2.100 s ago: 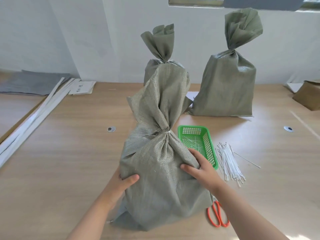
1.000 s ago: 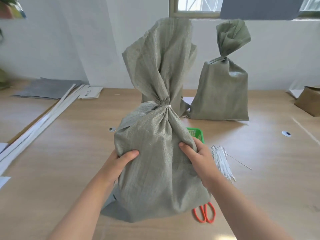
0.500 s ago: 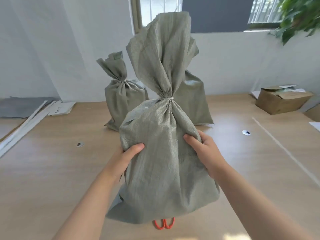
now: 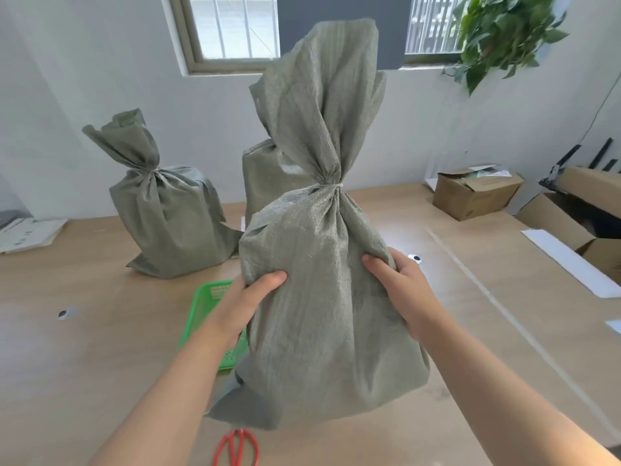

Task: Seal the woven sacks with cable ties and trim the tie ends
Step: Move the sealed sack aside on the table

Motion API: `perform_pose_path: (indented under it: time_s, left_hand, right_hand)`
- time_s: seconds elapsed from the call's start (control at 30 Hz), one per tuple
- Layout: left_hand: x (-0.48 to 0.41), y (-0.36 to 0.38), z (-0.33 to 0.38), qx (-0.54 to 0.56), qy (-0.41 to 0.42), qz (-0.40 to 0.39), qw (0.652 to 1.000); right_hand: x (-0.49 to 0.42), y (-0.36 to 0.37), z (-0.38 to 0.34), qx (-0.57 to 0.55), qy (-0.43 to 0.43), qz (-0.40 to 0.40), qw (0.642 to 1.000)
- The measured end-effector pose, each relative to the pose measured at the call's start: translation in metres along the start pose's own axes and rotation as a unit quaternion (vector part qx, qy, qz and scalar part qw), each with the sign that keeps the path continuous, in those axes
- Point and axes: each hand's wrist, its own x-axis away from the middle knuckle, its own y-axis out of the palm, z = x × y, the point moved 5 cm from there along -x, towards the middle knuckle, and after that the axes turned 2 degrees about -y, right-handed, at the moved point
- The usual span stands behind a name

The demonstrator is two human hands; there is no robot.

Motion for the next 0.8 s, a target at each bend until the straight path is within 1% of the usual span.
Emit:
perform_pose_path:
  time_s: [0.1,0.23,0.33,0.47,0.7,0.8]
  left_hand:
    - [-0.011,0.05,-0.005,0.006,0.011,0.015,1.0]
    - [-0.029,0.111,-0.012,0.006,-0.008,0.041,0.999]
    - [-0.043,0.147,-0.016,0.012,-0.007,0.059,0.998]
    - [-0.066,0.196,-0.013,0.011,-0.011,0.03,0.999]
    - [-0.121,0.247,-0.005,-0.02,0.016,-0.016,1.0]
    - [-0.146,0.268,-0.006,-0.015,0.014,-0.033,0.999]
  right_hand:
    - [-0.017,-0.049,0.007,0.01,-0.009,-0.007,1.0]
    - [-0.037,-0.114,0.01,0.016,-0.005,-0.025,1.0]
    - [-0.055,-0.154,0.013,0.019,-0.005,-0.037,0.999]
    - [-0.076,-0.194,0.019,0.014,0.001,-0.042,0.999]
    - [-0.108,-0.249,0.023,-0.007,0.013,0.02,1.0]
    - [-0.125,-0.27,0.022,-0.009,0.013,0.026,1.0]
